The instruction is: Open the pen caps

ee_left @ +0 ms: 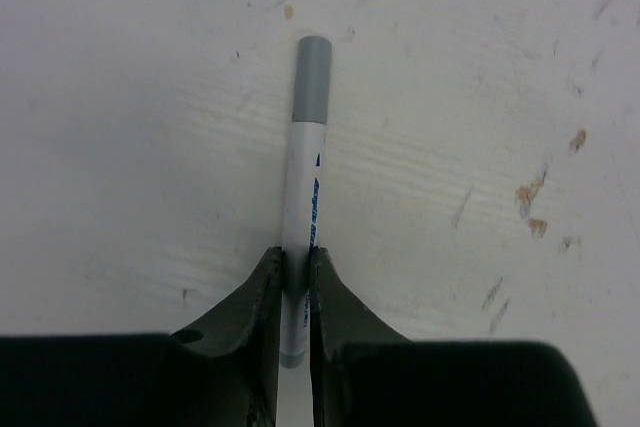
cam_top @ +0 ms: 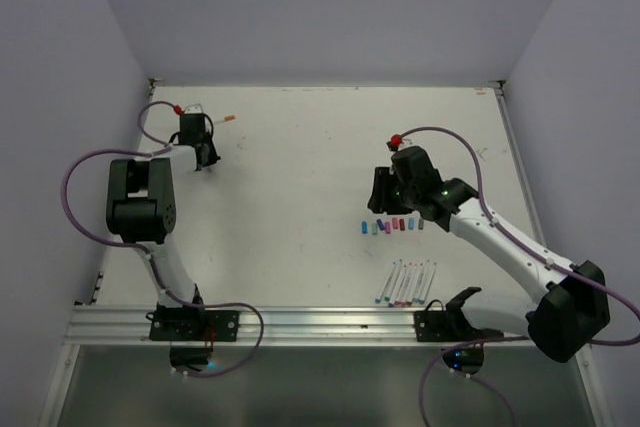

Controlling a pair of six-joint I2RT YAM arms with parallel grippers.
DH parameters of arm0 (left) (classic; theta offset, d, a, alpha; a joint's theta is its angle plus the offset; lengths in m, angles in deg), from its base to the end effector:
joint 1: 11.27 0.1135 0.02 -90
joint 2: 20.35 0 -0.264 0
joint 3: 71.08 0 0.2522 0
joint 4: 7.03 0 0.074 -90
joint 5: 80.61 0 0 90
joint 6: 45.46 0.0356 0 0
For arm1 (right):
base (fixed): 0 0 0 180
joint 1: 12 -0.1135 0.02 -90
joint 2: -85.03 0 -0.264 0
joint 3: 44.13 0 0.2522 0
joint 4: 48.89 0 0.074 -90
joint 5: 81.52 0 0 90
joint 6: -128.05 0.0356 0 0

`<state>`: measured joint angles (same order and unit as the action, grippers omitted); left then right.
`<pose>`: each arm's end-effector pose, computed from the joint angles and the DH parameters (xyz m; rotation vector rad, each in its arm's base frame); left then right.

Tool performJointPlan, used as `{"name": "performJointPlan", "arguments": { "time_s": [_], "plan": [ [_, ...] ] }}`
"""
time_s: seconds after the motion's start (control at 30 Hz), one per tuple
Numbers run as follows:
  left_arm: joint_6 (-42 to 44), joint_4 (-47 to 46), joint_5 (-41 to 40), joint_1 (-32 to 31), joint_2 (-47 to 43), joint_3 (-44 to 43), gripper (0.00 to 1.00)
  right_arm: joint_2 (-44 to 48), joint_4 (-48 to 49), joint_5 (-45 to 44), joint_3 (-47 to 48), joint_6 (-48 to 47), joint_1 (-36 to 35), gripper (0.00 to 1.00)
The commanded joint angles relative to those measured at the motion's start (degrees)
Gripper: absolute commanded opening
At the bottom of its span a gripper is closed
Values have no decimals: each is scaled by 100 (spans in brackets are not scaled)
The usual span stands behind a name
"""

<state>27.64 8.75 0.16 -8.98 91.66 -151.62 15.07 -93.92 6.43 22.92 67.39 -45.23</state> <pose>0.4076 0.0220 0.1465 -0.4712 2.3357 0.0722 0.2138 0.1386 0.2674 -0.0665 2.4577 0.4533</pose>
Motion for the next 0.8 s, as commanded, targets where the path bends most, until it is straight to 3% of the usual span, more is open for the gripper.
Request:
{"name": "performJointPlan", "arguments": {
  "time_s": [0.0,0.1,0.23,0.43,0.57,0.77],
  "plan": [
    [-58,615,412,-140,-345,762,8,446,-169,-60,-56,194,19,46],
    [-277,528,763,-386,-837,1263,0,772,-196,45,-214,326,10,46],
    [-787,63,1388,-878,-2073,2238,0,904,-161,535,-372,335,10,47],
    [-2166,-2071,3058,-1792,-4051,4285,0,571,751,1749,-627,536,19,55],
    [-2974,-2741,2919,-2826,-5020,4981,0,395,1436,2075,-882,792,10,52],
    [-3608,-2909,2480,-3891,-5962,5483,0,175,2868,2612,-1286,1205,-104,50]
  ]
}}
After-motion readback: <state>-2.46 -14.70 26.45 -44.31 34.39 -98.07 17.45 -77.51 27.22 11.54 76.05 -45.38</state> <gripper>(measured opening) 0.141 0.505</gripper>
